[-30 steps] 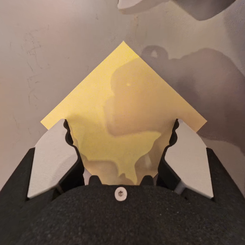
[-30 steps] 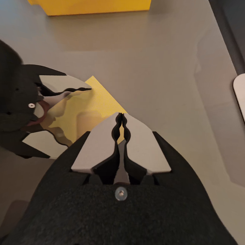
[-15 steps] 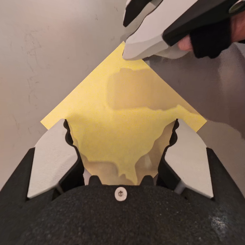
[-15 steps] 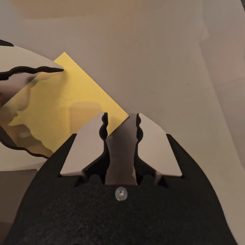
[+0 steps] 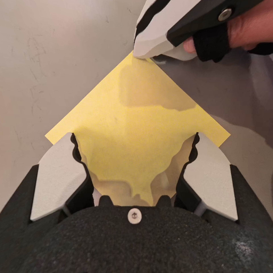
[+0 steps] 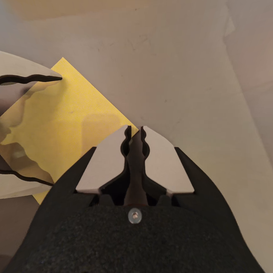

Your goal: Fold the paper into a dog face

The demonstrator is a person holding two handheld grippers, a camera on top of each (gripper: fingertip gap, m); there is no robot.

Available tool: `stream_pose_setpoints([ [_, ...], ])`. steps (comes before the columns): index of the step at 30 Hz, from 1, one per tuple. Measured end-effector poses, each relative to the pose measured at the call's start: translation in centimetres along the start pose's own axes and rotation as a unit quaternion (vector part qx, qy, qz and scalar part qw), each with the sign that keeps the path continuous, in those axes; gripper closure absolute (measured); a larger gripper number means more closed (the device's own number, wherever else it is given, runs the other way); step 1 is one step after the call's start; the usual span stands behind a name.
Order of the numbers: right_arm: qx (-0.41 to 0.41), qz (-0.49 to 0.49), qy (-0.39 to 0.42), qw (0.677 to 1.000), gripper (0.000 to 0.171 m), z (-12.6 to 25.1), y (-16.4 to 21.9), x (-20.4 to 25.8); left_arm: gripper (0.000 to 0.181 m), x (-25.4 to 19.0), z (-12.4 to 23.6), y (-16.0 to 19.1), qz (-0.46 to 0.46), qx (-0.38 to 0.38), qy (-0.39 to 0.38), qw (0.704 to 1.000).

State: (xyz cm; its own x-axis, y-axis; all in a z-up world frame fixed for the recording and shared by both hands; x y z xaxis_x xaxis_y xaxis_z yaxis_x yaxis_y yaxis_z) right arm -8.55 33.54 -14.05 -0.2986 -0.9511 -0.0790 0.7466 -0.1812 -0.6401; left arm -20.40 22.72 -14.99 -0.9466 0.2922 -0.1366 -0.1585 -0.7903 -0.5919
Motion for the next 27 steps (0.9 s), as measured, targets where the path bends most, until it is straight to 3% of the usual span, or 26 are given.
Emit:
stream_pose_setpoints([
  [14,0.066,0.079,0.061,0.993,0.171,0.1,-0.9,1.2,0.04,0.0,0.0,0.0,0.0,0.002,0.0,1.0],
  [23,-0.001,0.059,0.063,0.996,0.171,2.7,-1.8,1.7,0.04,0.0,0.0,0.0,-0.002,0.0,0.002,1.0],
  [27,0.021,0.021,0.021,0.999,0.148,1.6,-0.8,0.8,0.04,0.1,0.0,0.1,-0.004,-0.001,0.003,1.0],
])
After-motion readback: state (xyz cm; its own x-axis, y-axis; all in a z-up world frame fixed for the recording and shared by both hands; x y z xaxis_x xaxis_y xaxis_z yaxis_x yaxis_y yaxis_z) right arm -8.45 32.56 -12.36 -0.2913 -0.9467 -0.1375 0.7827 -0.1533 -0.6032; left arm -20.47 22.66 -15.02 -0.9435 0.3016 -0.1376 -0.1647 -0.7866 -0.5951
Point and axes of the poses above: each gripper's, where its closed fingertips meet, z back along the fingers, y out of its underside, x = y × z across the jaws, the point moved 9 cm from there along z, back along the fingers, and after that the axes turned 13 degrees about z, right-handed, at the moved point
